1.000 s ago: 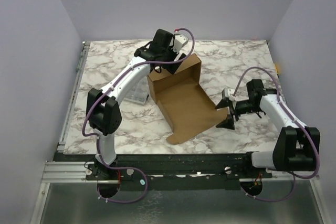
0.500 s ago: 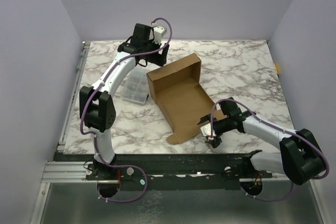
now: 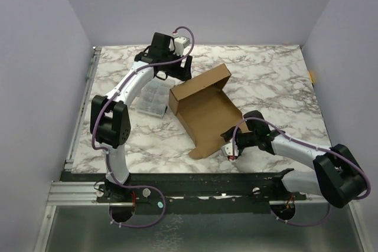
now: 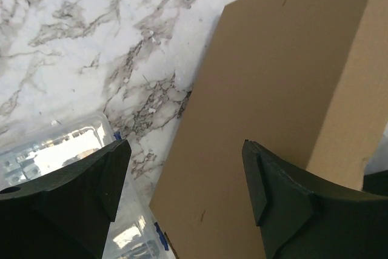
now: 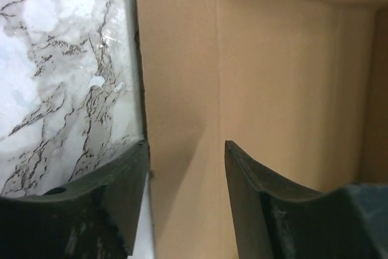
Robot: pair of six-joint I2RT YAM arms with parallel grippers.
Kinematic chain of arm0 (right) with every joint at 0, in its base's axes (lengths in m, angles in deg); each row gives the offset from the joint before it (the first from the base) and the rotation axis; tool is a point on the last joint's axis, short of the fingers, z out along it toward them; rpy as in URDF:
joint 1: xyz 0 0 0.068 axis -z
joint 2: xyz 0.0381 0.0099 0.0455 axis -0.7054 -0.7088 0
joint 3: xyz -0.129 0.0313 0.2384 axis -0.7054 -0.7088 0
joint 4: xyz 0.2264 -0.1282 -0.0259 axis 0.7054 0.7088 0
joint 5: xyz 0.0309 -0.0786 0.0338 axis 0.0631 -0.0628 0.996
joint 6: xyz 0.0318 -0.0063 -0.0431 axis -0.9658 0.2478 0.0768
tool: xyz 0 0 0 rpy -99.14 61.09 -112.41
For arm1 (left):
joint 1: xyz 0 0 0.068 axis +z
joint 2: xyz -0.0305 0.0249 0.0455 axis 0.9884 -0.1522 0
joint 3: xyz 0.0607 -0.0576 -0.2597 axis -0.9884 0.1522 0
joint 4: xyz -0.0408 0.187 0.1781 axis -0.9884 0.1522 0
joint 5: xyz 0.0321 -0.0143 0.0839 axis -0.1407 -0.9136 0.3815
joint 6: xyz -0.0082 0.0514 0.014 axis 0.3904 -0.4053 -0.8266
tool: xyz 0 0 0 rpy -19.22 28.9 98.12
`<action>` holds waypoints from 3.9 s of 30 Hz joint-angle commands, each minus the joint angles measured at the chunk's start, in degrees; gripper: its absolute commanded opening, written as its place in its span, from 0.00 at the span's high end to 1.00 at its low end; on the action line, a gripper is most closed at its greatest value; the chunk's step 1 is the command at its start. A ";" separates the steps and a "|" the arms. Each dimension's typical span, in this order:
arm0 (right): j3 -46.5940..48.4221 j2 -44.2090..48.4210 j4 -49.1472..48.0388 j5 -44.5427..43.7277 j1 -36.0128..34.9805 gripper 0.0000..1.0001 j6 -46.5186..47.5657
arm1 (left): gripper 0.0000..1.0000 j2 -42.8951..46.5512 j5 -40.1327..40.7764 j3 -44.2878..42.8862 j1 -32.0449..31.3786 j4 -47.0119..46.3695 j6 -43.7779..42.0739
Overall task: Fold the paper box
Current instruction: Close the paper box at the center of the board.
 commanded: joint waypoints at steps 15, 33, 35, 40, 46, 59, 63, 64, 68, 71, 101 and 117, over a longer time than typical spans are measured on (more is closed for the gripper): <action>11.64 2.39 2.12 -4.93 -0.14 0.72 -19.42 | 0.20 -0.37 -10.46 7.91 1.34 -0.03 0.59; 33.72 7.27 42.94 17.81 24.66 0.70 -33.16 | 0.24 1.59 -4.37 13.65 -5.67 -0.28 1.60; 33.07 5.32 37.89 16.72 24.75 0.70 -40.63 | 0.25 2.44 -3.67 14.11 -6.86 -0.30 2.69; 30.85 -5.42 30.03 10.50 20.63 0.75 -48.30 | 0.33 6.12 -1.32 16.77 -11.39 -1.61 6.00; 29.11 -17.94 22.31 -1.22 18.47 0.79 -55.67 | 0.46 8.49 2.43 28.04 -14.18 -6.79 10.65; 35.57 -12.43 32.87 5.31 23.39 0.63 -57.91 | 0.50 8.58 4.87 35.43 -14.15 -12.46 13.82; 34.15 -12.71 30.59 4.80 32.05 0.44 -63.13 | 0.46 10.96 4.36 29.83 -14.05 -12.83 15.04; 33.89 -13.67 30.37 4.00 33.65 0.42 -64.02 | 0.44 11.81 4.34 28.76 -13.94 -13.12 14.97; 33.79 -19.36 30.53 7.53 40.11 0.41 -67.90 | 0.35 17.64 8.71 29.70 -13.83 -17.34 13.68; 33.35 -22.77 29.78 11.44 41.76 0.42 -70.59 | 0.16 24.85 14.22 38.28 -13.55 -26.48 12.05; 34.49 -33.66 24.46 19.59 36.73 0.61 -77.72 | 0.15 10.24 1.90 41.76 -5.45 -32.82 22.41; 53.26 -45.01 24.23 19.51 26.45 0.62 -82.43 | 0.18 32.25 7.27 63.08 -10.31 -42.46 41.35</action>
